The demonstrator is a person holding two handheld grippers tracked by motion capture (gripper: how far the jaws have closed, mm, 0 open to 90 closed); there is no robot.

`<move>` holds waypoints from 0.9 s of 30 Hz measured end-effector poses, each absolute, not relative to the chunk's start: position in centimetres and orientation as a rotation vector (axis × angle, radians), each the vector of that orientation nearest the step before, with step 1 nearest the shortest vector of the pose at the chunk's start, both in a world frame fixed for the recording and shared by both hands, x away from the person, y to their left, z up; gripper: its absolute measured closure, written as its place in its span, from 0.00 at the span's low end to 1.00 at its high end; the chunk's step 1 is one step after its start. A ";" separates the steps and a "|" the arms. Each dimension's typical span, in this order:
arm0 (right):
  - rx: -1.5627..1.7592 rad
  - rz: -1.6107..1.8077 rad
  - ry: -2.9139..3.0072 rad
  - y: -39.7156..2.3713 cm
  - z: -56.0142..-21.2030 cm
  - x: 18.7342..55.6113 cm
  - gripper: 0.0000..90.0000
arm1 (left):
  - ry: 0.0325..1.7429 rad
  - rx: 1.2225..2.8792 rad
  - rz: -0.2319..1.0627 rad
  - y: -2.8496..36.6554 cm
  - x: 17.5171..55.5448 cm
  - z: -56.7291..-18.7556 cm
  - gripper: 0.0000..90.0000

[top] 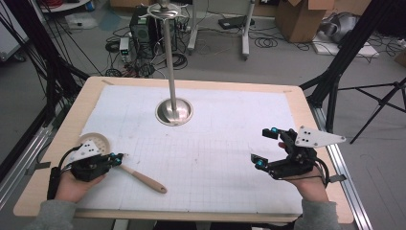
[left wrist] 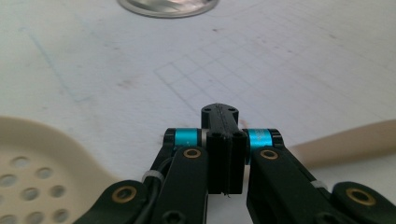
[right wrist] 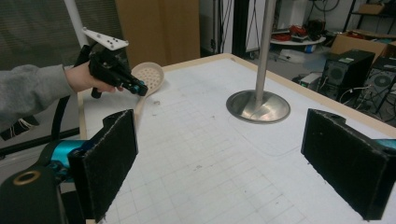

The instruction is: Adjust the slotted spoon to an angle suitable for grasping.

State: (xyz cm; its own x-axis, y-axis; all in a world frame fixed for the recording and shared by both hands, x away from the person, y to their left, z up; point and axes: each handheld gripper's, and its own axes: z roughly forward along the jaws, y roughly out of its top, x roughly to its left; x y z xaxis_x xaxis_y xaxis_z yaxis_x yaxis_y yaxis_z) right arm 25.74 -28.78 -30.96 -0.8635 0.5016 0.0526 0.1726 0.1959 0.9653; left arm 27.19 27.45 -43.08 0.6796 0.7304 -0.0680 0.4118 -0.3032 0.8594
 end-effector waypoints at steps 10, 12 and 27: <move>0.653 1.746 2.164 -29.4 -30.7 25.8 0.11 | 0.728 2.014 0.286 25.2 24.6 -43.4 1.00; 0.654 1.746 2.158 -29.4 -30.6 25.8 0.11 | 0.700 2.034 0.267 24.8 24.4 -43.6 1.00; 0.664 1.732 2.173 -29.4 -31.0 25.6 0.11 | 0.660 2.104 0.237 22.4 25.6 -44.4 1.00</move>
State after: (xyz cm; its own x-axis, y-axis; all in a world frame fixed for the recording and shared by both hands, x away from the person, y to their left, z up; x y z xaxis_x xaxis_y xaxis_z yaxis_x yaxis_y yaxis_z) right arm 25.56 -29.35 -31.01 -0.8539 0.5166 0.0627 0.1764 0.1740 0.9688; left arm 25.56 22.39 -44.44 0.8400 0.5375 -0.0749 0.3670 -0.4609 0.8080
